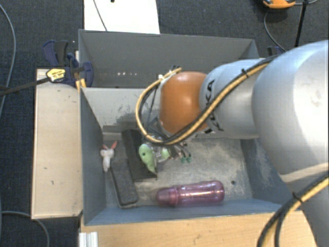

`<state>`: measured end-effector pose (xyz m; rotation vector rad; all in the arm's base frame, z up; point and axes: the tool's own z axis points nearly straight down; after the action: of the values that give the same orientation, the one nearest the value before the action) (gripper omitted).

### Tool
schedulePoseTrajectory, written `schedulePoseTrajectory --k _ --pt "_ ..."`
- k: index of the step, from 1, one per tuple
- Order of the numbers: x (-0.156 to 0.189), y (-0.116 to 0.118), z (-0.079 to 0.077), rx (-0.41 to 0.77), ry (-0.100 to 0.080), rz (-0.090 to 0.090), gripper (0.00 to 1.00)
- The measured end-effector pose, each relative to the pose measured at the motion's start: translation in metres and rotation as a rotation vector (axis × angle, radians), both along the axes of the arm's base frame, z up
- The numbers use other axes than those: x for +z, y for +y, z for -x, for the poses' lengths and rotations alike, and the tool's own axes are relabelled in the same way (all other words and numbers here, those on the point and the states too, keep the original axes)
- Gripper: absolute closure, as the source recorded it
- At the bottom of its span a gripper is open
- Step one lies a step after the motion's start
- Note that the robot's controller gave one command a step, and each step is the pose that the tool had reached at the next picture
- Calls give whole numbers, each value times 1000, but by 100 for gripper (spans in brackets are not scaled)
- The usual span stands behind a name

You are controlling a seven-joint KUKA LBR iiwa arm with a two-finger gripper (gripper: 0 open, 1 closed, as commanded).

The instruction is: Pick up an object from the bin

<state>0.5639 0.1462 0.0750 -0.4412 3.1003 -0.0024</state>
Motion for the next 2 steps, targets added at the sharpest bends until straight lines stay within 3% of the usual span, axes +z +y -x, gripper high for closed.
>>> schedulePoseTrajectory --k 1,2 --pt "27 0 2 -1 6 1 100" --pt "49 0 0 -1 -1 0 100"
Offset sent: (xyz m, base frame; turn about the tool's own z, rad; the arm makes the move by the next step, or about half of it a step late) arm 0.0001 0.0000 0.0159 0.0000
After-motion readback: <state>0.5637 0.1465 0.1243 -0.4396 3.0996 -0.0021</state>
